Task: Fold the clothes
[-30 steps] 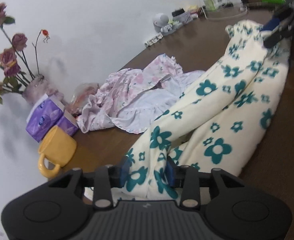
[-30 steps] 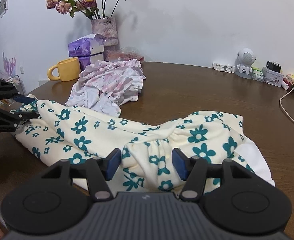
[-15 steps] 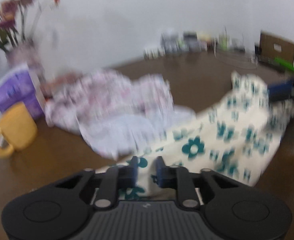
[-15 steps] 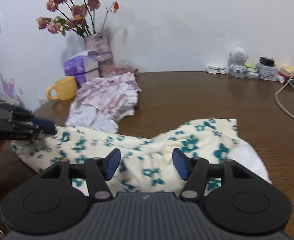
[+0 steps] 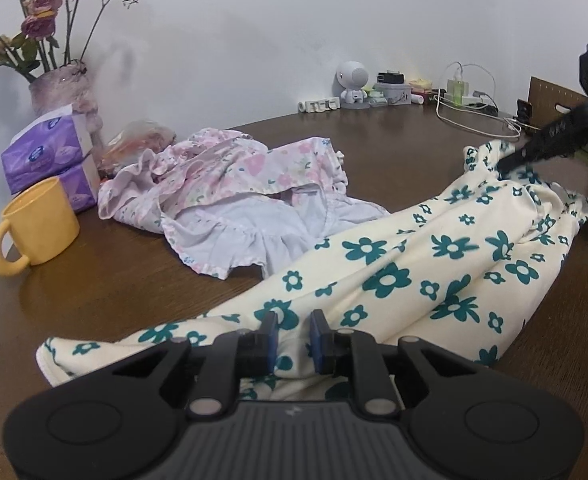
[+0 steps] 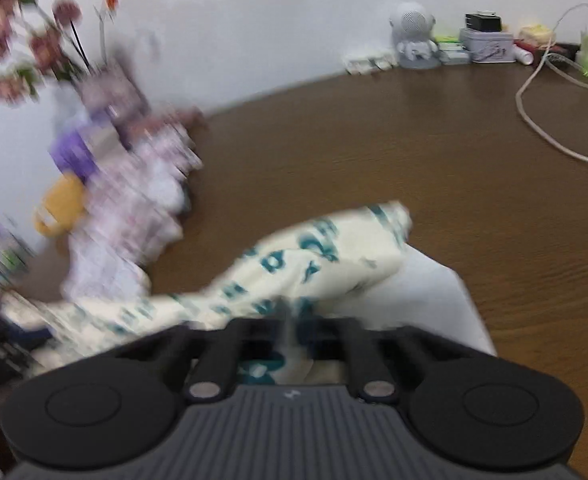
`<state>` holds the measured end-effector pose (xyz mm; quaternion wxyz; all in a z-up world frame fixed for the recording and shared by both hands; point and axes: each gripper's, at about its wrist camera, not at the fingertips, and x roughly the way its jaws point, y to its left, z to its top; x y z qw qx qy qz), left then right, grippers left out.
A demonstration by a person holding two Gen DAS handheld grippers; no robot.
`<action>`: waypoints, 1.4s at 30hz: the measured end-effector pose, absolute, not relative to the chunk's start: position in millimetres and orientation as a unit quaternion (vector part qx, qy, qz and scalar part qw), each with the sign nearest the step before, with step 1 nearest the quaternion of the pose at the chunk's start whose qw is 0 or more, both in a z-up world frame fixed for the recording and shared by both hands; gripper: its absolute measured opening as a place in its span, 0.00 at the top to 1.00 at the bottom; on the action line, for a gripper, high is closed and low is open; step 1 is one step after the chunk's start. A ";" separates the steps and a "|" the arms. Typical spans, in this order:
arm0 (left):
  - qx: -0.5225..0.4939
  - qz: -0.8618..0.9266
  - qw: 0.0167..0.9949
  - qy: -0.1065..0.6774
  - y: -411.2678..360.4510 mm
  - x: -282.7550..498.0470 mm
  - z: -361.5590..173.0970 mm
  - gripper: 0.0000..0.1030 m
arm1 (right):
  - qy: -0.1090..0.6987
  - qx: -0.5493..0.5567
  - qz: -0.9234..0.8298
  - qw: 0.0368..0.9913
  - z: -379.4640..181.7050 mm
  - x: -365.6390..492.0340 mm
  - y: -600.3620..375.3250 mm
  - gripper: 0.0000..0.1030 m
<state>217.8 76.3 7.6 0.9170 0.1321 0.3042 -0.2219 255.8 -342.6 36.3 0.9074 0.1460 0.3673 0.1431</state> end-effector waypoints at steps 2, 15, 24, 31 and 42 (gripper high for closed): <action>0.128 -0.221 0.918 0.304 76.9 217.4 7.2 0.85 | 0.330 0.175 0.164 0.913 50.9 242.1 -345.1 0.97; 0.113 -0.213 0.923 0.298 79.6 215.0 4.6 0.85 | 0.322 0.247 0.080 0.910 7.8 186.9 -390.4 0.98; 0.097 -0.213 0.926 0.296 83.3 214.2 3.2 0.85 | 0.340 0.249 0.085 0.903 -2.1 196.7 -391.5 0.84; 0.096 -0.211 0.927 0.293 83.5 213.2 2.2 0.84 | 0.346 0.240 0.108 0.901 0.2 206.1 -382.7 0.85; 0.091 -0.210 0.929 0.292 84.7 212.9 1.7 0.84 | 0.343 0.217 0.084 0.910 12.5 191.8 -392.2 0.89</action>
